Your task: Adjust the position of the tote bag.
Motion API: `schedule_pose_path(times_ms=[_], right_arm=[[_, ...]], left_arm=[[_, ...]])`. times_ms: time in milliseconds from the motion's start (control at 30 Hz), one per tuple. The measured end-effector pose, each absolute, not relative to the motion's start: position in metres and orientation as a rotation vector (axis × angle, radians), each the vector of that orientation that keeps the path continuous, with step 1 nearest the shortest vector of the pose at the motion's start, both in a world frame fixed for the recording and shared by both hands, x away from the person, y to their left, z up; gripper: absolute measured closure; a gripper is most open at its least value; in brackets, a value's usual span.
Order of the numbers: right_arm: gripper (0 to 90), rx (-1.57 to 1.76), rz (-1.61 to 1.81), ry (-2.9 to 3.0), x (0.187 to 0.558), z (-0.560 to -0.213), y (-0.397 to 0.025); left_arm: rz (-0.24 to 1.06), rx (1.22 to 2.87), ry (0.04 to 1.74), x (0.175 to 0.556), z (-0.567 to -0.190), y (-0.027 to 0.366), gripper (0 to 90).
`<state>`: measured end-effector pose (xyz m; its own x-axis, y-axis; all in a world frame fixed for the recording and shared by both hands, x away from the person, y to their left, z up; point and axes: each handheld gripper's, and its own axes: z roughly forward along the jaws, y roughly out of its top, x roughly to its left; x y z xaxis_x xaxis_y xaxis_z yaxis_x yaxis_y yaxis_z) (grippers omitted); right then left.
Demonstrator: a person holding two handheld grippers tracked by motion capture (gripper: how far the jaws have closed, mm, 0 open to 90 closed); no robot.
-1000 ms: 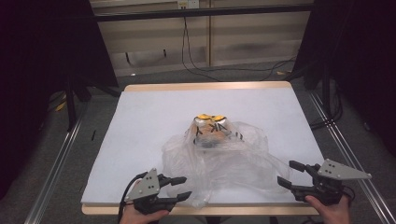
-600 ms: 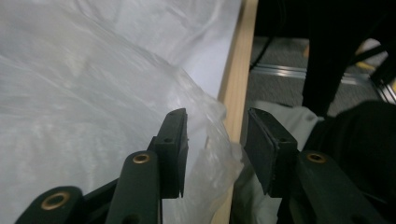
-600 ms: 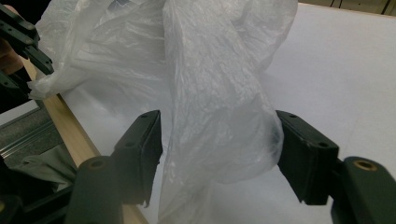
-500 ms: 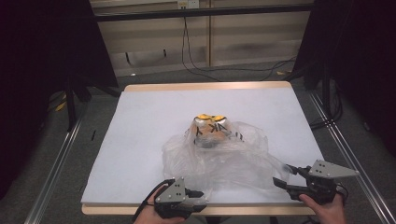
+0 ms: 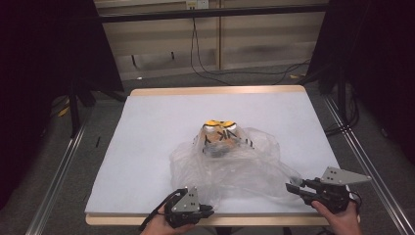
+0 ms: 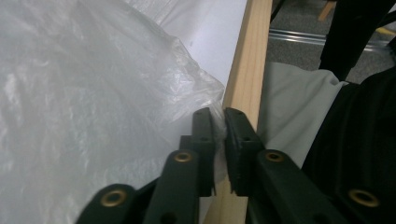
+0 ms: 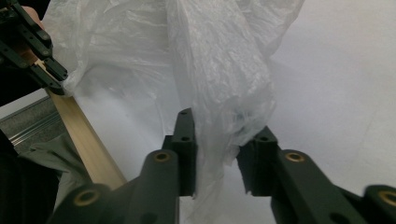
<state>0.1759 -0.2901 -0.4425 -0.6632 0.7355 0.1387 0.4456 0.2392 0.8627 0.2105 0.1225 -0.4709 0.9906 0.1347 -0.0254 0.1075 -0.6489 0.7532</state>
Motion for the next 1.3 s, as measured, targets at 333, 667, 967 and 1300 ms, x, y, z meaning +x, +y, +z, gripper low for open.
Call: schedule_pose_path(times_ms=[333,667,967,1300], right_arm=[[86.5,1.069,1.448,2.185,0.176,-0.436,-0.292],[87.3,1.039,1.539,2.139,0.181,-0.422,-0.286],[87.4,1.009,1.588,2.111,0.193,-0.411,-0.281],[87.6,0.972,1.617,2.086,0.202,-0.395,-0.279]], left_arm=[[-0.035,2.157,0.179,0.212,-0.459,0.13,88.7],[-0.015,2.052,0.206,0.215,-0.438,0.142,88.8],[-0.017,1.975,0.24,0.222,-0.423,0.155,88.8],[0.033,1.929,0.241,0.232,-0.401,0.158,88.8]])
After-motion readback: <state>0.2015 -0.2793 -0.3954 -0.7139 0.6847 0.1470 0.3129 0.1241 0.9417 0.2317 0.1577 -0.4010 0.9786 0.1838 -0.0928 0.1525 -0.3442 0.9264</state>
